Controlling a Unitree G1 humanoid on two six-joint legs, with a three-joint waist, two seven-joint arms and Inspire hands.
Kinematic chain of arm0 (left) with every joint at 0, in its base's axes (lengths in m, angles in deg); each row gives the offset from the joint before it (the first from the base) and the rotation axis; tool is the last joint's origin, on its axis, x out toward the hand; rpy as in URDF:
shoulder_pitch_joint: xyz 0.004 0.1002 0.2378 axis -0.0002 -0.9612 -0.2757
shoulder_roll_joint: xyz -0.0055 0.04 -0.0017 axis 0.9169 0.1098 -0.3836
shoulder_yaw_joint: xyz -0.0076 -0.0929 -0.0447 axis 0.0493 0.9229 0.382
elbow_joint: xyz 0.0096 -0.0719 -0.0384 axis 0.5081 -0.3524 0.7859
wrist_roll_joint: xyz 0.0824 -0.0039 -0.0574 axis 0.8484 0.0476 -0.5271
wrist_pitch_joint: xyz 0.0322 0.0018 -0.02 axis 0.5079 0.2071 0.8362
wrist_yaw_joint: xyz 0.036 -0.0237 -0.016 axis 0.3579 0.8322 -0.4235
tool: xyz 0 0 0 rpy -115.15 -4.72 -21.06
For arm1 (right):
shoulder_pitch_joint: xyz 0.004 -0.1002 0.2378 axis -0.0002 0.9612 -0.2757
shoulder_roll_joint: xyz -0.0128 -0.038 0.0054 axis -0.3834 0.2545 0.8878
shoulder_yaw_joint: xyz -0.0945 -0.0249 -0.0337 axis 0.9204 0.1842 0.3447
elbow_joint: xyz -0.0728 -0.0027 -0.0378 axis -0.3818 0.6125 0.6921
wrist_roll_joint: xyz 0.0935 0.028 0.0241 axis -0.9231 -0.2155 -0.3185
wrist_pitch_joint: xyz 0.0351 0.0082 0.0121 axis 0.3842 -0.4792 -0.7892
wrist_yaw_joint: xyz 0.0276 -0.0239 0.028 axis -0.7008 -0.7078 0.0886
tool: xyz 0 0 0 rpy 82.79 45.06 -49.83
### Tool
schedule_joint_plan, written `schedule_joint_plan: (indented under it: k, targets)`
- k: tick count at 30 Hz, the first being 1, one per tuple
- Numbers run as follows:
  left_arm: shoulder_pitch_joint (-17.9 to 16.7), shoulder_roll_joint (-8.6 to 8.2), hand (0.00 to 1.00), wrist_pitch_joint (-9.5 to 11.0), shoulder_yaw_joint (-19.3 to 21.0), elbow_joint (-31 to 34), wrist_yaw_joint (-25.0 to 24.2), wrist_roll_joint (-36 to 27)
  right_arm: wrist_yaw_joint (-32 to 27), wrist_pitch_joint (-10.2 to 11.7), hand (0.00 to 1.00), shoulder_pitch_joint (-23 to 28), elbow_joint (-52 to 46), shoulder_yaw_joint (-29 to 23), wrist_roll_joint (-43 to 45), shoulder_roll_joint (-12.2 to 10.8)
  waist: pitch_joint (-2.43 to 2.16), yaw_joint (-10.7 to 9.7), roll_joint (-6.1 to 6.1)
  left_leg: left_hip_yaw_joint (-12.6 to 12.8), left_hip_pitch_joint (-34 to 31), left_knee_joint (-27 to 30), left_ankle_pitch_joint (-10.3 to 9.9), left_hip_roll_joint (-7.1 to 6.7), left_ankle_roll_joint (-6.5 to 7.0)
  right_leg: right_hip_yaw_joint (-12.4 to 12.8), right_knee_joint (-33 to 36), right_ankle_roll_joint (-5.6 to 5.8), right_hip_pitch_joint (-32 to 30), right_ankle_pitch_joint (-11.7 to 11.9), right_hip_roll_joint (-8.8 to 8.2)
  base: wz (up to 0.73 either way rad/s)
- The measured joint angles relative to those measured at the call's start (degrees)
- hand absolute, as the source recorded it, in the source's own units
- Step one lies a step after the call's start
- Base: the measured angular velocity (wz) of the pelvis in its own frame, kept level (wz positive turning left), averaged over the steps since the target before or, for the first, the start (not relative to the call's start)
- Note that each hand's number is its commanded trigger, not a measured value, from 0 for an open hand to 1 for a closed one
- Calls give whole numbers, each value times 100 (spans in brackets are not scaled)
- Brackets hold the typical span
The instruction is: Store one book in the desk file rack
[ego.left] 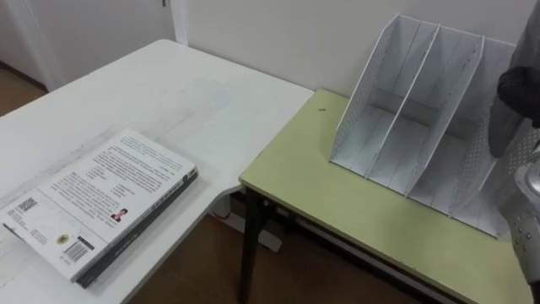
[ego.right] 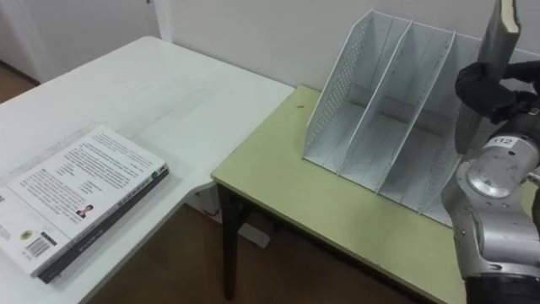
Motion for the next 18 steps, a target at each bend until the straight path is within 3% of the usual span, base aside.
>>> schedule_joint_plan:
  k: [6, 14, 18]
  targets:
    - [1, 2, 0, -9, 72, 5, -7, -1, 191, -125, 100, 0, 207, 17, -5, 133, -27, 91, -35, -51, -51, 69, 0, 5, -1, -64, 0, -13, -4, 9, -7, 5]
    - [3, 3, 0, -13, 143, 9, -8, -1, 338, -126, 100, -11, 348, 20, -34, 163, -17, 188, -63, -59, -58, 74, 2, 6, -4, -80, 0, -16, 0, 10, -8, 0]
    - [2, 12, 0, -21, 200, 7, -3, -1, 414, -154, 100, -247, 710, 16, -266, 173, 3, 189, -93, -57, -59, 73, 2, 5, -4, -83, 7, -15, -4, 10, -10, 0]
